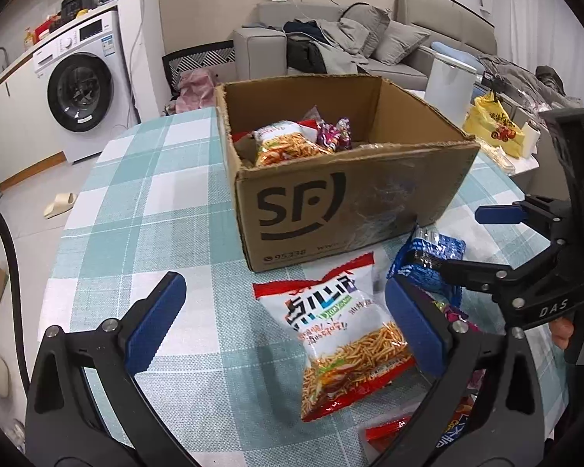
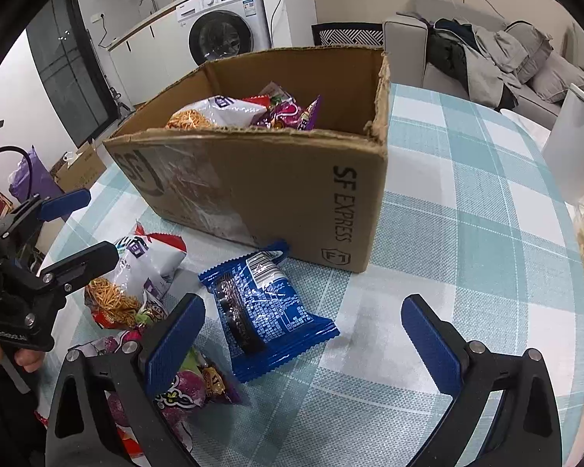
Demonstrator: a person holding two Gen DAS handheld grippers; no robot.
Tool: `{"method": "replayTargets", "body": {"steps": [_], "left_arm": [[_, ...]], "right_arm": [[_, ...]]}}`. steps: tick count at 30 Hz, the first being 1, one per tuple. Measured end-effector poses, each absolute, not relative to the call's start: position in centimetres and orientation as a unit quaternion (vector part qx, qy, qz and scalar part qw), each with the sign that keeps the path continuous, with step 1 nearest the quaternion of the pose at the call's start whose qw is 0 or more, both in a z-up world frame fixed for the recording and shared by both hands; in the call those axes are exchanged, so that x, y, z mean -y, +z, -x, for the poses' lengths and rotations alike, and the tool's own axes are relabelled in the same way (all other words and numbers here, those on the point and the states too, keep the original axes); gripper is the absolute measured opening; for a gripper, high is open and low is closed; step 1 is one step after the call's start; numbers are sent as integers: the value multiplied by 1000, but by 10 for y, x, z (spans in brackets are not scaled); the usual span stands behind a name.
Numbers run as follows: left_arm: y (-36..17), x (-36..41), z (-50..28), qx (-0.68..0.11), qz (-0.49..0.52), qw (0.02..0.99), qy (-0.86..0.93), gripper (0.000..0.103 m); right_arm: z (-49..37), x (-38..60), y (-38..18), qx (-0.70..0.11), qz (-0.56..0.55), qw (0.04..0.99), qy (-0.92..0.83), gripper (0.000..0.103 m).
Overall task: Organize snacks
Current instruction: 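Move both tools down toward the white noodle bag and blue biscuit pack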
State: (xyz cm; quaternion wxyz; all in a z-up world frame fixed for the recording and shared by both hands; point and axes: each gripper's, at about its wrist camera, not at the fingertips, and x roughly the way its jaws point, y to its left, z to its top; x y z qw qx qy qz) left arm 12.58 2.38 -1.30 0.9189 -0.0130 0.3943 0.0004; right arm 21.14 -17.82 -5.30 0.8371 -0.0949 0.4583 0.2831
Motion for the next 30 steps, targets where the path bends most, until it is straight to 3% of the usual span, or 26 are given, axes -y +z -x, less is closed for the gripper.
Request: {"method": "replayTargets", "body": {"steps": [25, 30], "left_arm": [[-52, -28, -146, -462, 78, 883, -28, 101], [-55, -26, -146, -467, 75, 880, -45, 90]], "right_arm": [[-227, 174, -77, -481, 103, 828, 268, 103], [-228, 176, -77, -480, 104, 828, 272, 103]]}}
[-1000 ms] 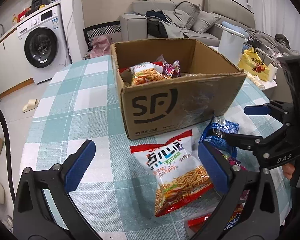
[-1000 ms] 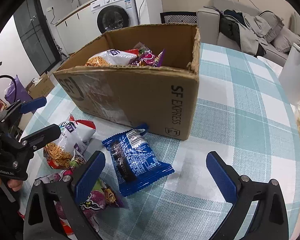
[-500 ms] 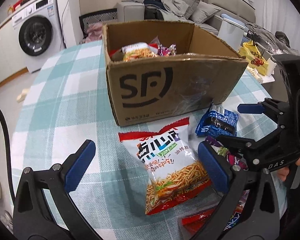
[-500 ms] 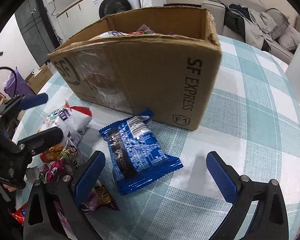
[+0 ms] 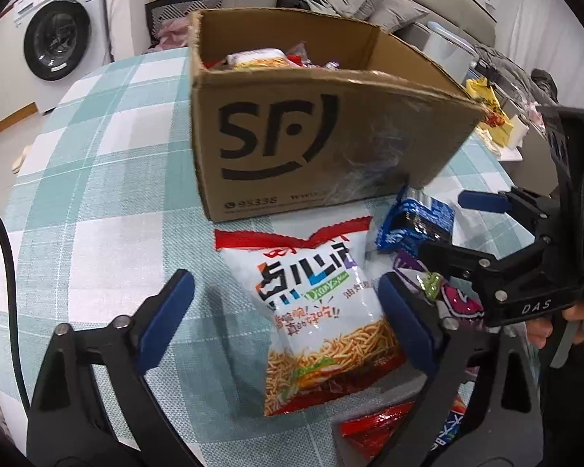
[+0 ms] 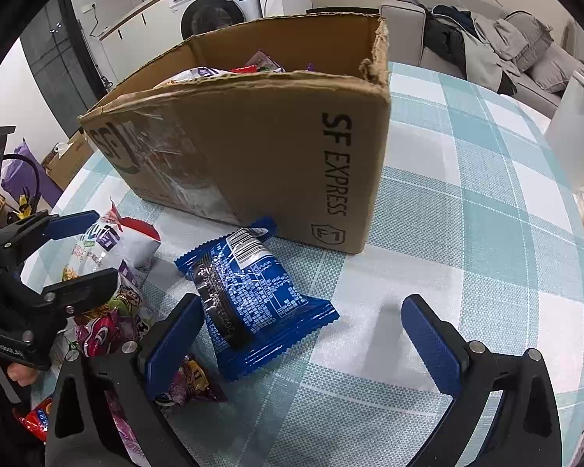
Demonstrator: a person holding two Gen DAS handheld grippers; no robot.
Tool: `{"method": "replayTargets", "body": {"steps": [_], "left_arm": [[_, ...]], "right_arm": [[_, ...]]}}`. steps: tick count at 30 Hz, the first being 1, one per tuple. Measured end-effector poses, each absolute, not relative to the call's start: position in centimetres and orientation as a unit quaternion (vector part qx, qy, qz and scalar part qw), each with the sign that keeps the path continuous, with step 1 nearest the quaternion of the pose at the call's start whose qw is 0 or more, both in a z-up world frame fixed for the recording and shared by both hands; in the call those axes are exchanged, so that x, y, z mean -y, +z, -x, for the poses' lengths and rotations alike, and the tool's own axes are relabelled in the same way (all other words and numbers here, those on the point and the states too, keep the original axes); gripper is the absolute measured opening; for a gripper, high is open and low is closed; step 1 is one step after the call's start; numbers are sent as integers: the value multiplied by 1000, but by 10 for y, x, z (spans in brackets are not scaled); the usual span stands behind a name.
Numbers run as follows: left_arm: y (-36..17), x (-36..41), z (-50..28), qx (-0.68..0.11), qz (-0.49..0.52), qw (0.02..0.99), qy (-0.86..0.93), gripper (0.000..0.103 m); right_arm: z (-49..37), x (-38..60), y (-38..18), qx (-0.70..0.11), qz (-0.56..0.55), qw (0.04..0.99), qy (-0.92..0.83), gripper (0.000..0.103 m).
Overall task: Organize snacks
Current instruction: 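Grasp the white noodle bag with the left tool while the right tool grasps the blue biscuit pack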
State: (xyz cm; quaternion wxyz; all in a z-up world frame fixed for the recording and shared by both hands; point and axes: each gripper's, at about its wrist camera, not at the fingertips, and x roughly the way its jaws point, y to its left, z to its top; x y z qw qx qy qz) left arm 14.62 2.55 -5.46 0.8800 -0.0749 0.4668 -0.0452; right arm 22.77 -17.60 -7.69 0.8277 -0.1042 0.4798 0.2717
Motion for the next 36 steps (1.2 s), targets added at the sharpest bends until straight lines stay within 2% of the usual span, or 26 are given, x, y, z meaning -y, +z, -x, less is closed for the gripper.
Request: {"method": "replayTargets", "body": {"steps": [6, 8, 10, 13, 16, 32, 36], "left_arm": [[-58, -21, -146, -469, 89, 875, -78, 71], [-59, -22, -146, -470, 96, 873, -85, 65], [-59, -22, -146, -470, 101, 872, -94, 55], [-58, -23, -145, -467, 99, 874, -94, 51], [-56, -25, -144, -464, 103, 875, -93, 50], [-35, -38, -134, -442, 101, 887, -88, 50], [-34, -38, -133, -442, 101, 887, -88, 50]], "right_arm": [[-221, 171, -76, -478, 99, 822, 291, 100], [-220, 168, -74, -475, 99, 822, 299, 92], [-220, 167, -73, -473, 97, 820, 306, 87], [-218, 165, -70, -470, 97, 821, 309, 82], [-219, 164, -70, -468, 100, 821, 311, 82], [-215, 164, -73, -466, 95, 815, 331, 80], [-216, 164, -74, -470, 85, 808, 345, 74]]}}
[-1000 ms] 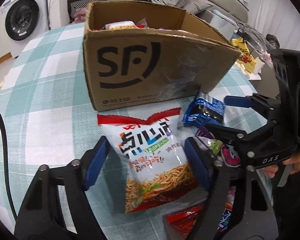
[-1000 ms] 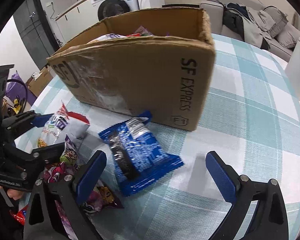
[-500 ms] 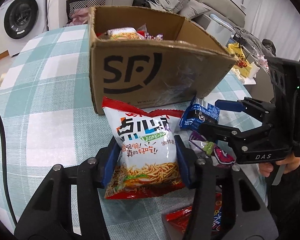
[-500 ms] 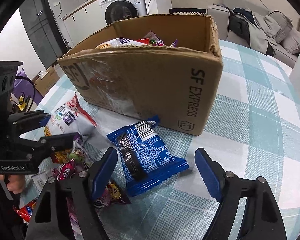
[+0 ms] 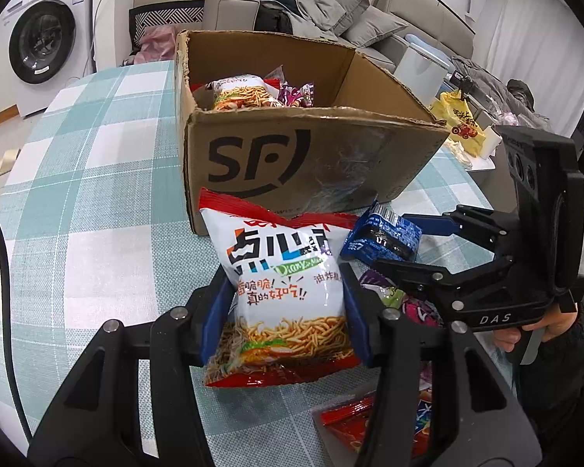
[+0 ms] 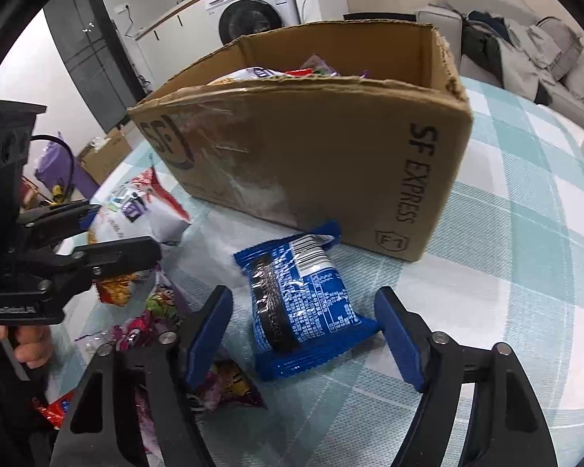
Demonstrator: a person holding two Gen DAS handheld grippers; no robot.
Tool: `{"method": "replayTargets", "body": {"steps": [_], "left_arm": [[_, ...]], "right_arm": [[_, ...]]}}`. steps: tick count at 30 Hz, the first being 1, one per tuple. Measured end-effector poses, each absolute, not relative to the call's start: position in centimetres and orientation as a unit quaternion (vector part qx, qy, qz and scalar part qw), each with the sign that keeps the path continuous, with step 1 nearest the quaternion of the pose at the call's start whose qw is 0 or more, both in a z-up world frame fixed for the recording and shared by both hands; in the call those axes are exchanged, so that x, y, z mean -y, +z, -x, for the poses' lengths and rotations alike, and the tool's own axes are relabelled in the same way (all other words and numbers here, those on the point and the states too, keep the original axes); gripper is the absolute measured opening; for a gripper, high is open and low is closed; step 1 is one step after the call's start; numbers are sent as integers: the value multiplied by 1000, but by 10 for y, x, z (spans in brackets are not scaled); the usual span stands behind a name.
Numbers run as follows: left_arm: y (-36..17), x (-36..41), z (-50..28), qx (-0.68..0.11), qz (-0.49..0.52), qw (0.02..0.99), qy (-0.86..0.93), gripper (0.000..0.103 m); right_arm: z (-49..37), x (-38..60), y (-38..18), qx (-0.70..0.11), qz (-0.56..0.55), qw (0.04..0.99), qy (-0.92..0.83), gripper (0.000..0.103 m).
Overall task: Organize snacks
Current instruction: 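Grasp the white noodle bag with the left tool while the right tool grasps the blue biscuit pack, then lift both held packs and carry them over the cardboard box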
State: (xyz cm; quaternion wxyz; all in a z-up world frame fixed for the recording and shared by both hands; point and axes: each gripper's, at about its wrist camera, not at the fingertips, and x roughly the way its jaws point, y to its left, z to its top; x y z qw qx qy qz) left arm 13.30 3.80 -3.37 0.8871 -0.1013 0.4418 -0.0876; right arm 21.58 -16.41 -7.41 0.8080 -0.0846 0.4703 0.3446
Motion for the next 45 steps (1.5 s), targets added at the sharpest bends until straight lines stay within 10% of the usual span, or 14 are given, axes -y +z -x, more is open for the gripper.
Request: {"method": "replayTargets", "body": {"steps": [12, 23, 45], "left_arm": [[-36, -39, -132, -439, 104, 888, -85, 50], [-27, -41, -128, -430, 103, 893, -85, 50], [23, -43, -99, -359, 104, 923, -88, 50]], "right_arm": [[-221, 177, -71, -466, 74, 816, 334, 70], [-204, 169, -68, -438, 116, 823, 344, 45], [-175, 185, 3, -357, 74, 855, 369, 44]]}}
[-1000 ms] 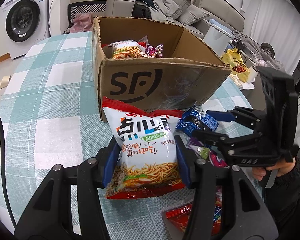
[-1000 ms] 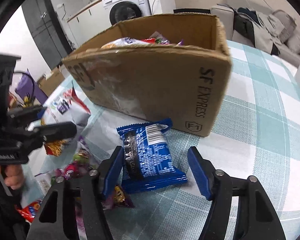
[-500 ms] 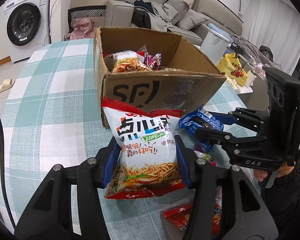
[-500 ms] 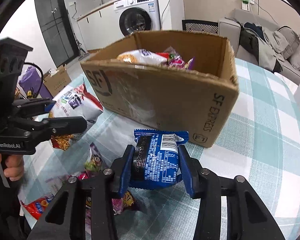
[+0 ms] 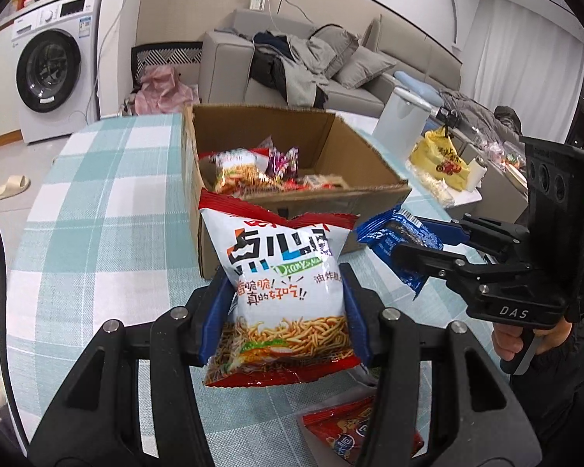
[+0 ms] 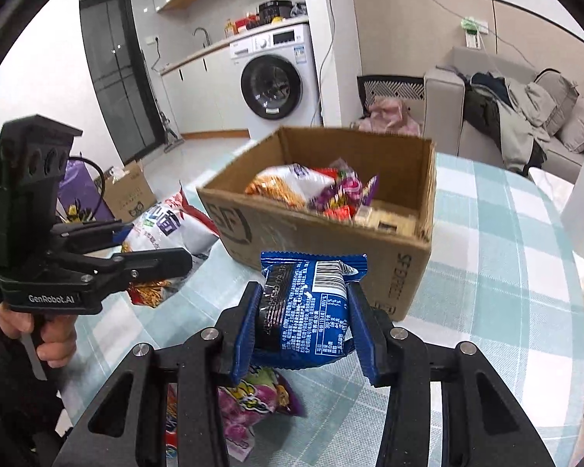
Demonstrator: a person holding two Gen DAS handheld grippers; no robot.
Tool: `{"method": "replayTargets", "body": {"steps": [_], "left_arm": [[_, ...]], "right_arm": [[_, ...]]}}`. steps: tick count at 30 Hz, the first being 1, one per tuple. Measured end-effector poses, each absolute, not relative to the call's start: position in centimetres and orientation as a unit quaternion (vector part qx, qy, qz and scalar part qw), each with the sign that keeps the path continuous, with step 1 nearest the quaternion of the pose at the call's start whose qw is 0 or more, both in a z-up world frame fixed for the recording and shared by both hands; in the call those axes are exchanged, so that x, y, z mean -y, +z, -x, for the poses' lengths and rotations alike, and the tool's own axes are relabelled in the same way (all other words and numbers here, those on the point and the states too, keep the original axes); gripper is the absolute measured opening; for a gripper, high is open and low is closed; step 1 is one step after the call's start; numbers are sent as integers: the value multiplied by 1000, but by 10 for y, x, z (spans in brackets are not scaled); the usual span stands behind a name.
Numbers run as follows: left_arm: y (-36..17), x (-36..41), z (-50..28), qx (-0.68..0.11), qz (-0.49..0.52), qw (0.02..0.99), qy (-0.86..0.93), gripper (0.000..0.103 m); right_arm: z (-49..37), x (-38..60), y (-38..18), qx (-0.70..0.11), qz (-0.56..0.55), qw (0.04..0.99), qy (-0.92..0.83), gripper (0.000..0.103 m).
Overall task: Organize snacks
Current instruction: 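Lift both held packs and carry them over the cardboard box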
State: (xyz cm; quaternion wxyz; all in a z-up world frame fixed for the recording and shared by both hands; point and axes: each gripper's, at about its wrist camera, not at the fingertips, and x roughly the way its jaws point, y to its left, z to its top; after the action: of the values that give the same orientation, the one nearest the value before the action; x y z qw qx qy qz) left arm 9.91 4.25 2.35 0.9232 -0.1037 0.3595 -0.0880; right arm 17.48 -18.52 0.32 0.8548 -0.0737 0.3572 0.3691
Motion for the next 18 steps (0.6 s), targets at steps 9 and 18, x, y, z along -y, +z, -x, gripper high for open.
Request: {"method": "replayTargets", "body": {"steps": [9, 18], "left_arm": [[43, -46, -92, -327, 106, 936, -69, 50], [52, -48, -103, -311, 107, 942, -61, 50]], "right_arm": [[-173, 196, 30, -316, 24, 876, 364, 44], [-177, 210, 41, -301, -17, 887, 349, 44]]}}
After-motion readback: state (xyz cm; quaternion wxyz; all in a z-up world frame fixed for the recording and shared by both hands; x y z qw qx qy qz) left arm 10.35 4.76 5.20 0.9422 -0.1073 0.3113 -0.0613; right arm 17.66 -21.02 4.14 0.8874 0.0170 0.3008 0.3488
